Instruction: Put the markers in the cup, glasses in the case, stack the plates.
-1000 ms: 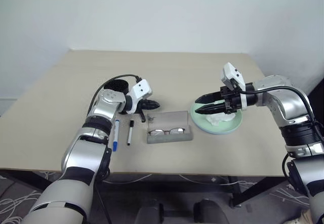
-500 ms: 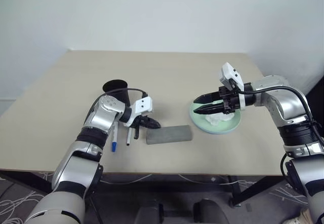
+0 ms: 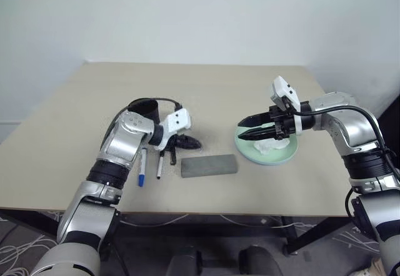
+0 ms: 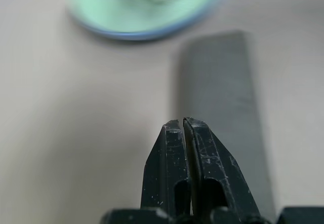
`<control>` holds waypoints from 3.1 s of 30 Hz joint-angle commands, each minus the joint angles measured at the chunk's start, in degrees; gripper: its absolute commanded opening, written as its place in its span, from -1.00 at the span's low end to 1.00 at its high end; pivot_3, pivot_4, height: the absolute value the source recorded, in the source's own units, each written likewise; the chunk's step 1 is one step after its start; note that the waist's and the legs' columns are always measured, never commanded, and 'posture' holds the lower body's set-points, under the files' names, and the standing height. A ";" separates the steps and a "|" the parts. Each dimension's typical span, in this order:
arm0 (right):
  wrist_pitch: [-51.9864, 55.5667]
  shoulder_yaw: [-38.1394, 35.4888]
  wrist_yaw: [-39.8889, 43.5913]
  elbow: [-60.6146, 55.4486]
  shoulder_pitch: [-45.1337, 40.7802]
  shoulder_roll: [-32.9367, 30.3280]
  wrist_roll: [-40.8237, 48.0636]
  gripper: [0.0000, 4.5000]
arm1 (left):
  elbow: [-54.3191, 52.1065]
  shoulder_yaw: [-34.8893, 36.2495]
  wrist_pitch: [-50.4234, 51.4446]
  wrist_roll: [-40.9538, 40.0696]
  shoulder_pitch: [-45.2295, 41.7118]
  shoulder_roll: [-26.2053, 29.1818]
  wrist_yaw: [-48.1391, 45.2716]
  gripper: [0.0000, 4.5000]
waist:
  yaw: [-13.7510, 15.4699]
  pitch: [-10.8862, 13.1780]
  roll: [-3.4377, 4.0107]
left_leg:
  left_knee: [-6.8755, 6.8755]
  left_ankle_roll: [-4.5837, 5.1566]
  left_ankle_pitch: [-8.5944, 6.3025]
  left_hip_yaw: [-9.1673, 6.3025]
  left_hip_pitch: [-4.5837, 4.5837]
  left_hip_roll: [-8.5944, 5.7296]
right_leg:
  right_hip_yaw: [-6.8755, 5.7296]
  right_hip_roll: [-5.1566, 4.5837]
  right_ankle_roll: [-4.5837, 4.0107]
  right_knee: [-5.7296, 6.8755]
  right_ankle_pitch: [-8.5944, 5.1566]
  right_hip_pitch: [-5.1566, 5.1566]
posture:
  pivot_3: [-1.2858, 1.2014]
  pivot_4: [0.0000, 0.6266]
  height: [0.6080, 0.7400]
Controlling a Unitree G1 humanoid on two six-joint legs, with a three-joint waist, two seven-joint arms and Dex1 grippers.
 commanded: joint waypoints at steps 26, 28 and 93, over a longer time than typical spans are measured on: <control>-2.05 0.94 1.85 2.90 -3.52 1.99 -0.14 -0.13 | -20.78 11.61 54.70 2.96 7.22 -10.06 48.39 0.35 | -0.03 0.00 -0.02 | -0.02 0.06 0.07 -0.08 0.08 -0.04 | 0.03 0.02 0.05 -0.03 0.09 0.10 | 0.03 -1.00 0.43; -2.06 0.94 1.85 2.88 -3.50 2.08 -0.14 -0.13 | -19.67 11.67 54.16 2.51 7.08 -10.73 49.39 0.35 | -0.03 0.00 -0.02 | -0.02 0.05 0.07 -0.08 0.08 -0.04 | 0.03 0.02 0.04 -0.03 0.10 0.10 | 0.03 -1.00 0.43; -1.75 0.37 1.22 2.69 -3.91 3.25 0.60 -0.13 | 33.53 23.00 -46.58 -4.19 -12.60 -7.51 57.05 -0.95 | 0.17 0.00 -0.04 | -0.02 -0.15 0.21 0.08 -0.04 -0.08 | -0.03 -0.08 0.08 -0.23 0.50 0.05 | 0.03 -1.00 0.43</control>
